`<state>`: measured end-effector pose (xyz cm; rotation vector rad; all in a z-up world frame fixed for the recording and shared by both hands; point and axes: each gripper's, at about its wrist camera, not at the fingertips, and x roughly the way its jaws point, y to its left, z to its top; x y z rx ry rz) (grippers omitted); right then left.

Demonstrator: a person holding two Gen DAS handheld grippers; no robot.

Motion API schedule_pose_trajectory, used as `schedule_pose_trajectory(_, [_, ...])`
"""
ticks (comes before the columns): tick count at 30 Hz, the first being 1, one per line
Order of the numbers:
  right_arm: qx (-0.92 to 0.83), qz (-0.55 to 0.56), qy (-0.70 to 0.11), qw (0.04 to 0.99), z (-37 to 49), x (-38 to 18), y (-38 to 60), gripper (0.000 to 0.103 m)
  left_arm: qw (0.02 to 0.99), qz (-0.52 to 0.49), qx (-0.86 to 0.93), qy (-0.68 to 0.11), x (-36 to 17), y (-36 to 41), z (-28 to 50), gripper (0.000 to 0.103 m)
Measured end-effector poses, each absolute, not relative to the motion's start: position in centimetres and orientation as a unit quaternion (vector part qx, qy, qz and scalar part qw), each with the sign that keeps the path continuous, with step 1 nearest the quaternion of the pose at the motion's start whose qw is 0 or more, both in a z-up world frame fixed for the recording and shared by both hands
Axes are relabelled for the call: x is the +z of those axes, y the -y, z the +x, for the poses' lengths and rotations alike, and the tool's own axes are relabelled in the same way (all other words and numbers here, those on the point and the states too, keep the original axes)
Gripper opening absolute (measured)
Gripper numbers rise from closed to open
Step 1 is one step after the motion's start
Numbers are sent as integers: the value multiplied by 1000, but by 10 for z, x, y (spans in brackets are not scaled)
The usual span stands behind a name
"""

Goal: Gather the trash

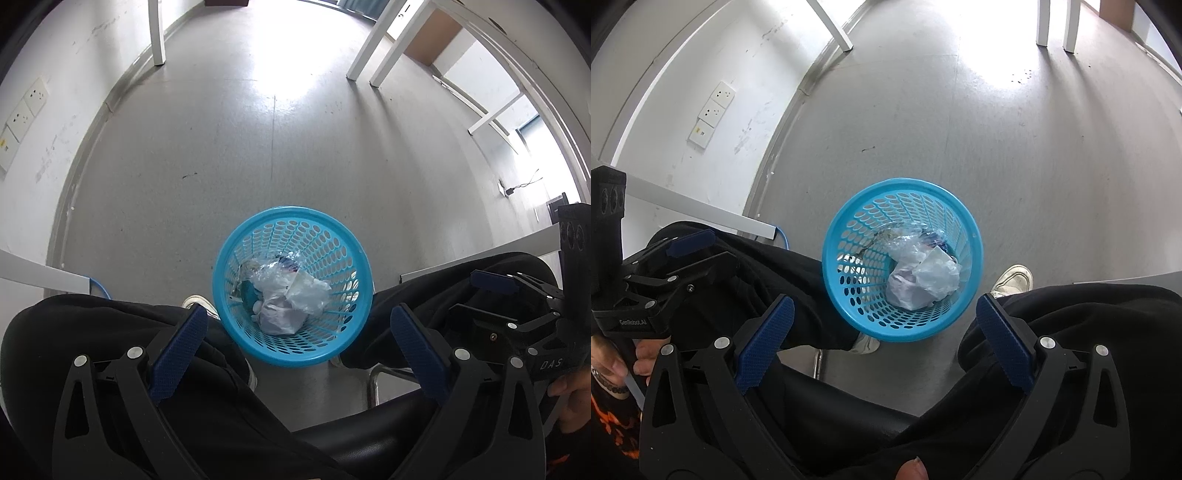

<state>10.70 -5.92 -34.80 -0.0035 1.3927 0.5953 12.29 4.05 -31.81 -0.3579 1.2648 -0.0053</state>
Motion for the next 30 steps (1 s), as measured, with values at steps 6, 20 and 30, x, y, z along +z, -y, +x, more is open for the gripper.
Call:
schedule_pose_trajectory(6, [271,2,-634,725,108,-350,59,94,790,-167,-3,-589,-318,-41,123,97])
schedule_pose_trajectory(20, [270,2,-635,724,108,-350,57,94,791,-166,-3,-589,-318,-41,123,97])
schedule_pose_trajectory(30, [271,2,-635,723,109,-350,58,94,790,-167,-3,-590,-318,-41,124,97])
